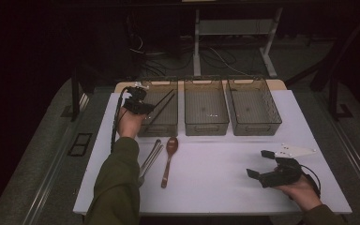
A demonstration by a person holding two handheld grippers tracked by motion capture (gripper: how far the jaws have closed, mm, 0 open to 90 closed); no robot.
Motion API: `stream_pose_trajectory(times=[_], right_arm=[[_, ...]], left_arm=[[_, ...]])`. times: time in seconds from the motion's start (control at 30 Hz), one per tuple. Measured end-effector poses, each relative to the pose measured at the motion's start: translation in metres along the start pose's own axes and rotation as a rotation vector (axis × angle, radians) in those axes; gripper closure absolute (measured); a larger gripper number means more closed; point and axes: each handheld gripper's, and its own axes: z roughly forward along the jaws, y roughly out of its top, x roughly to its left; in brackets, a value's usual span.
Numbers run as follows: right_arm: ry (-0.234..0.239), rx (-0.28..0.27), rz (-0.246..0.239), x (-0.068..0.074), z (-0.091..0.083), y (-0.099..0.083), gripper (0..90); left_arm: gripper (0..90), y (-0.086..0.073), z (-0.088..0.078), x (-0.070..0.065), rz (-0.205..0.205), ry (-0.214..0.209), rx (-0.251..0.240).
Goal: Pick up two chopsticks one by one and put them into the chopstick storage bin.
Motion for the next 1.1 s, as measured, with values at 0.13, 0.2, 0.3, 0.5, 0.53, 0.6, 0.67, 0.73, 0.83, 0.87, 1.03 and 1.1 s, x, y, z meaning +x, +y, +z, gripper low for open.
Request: stream_pose_trajectory(times=[0.13,0.2,0.3,0.5,0.53,0.6,0.67,0.73,0.83,0.87,1.03,1.1], right_arm=[[0.000,-0.001,0.000,0.000,0.000,0.000,4.0],[0.001,-0.001,-0.001,0.000,0.000,0.000,4.0],[0.001,-0.002,-0.002,0.000,0.000,0.000,4.1],[0.001,-0.003,-0.001,-0.001,0.000,0.000,4.1],[0.001,-0.003,-0.001,-0.001,-0.001,0.000,4.0],[0.001,-0.003,-0.002,-0.001,0.000,0.000,4.1],[0.000,-0.004,-0.001,-0.001,-0.001,0.000,4.0],[-0.001,-0.003,0.000,-0.001,-0.001,0.000,4.0],[-0.002,-0.003,-0.001,-0.001,0.000,0.000,4.0],[-0.002,-0.003,-0.002,-0.001,0.000,0.000,4.0],[-0.005,-0.002,-0.001,-0.001,0.000,0.000,4.0],[-0.006,-0.002,0.000,-0.001,-0.001,0.000,4.0]], left_arm=[[85.0,0.000,0.004,-0.001,0.004,-0.003,0.012],[84.7,0.000,0.005,-0.001,0.003,-0.005,0.015],[83.9,-0.001,0.005,0.000,0.004,0.001,0.015],[78.6,0.000,0.002,-0.001,0.005,0.001,-0.004],[78.0,0.000,0.000,-0.001,0.005,0.004,-0.010],[76.6,0.001,-0.003,-0.001,0.005,-0.002,-0.024],[74.9,0.002,-0.007,-0.001,0.005,-0.014,-0.042],[72.1,0.002,-0.011,-0.001,0.009,-0.020,-0.049],[67.5,0.001,-0.018,-0.002,0.014,-0.050,-0.069],[65.0,0.001,-0.021,-0.002,0.023,-0.067,-0.075],[55.0,0.001,-0.036,-0.008,0.034,-0.127,-0.119],[51.4,0.000,-0.041,-0.011,0.044,-0.151,-0.151]])
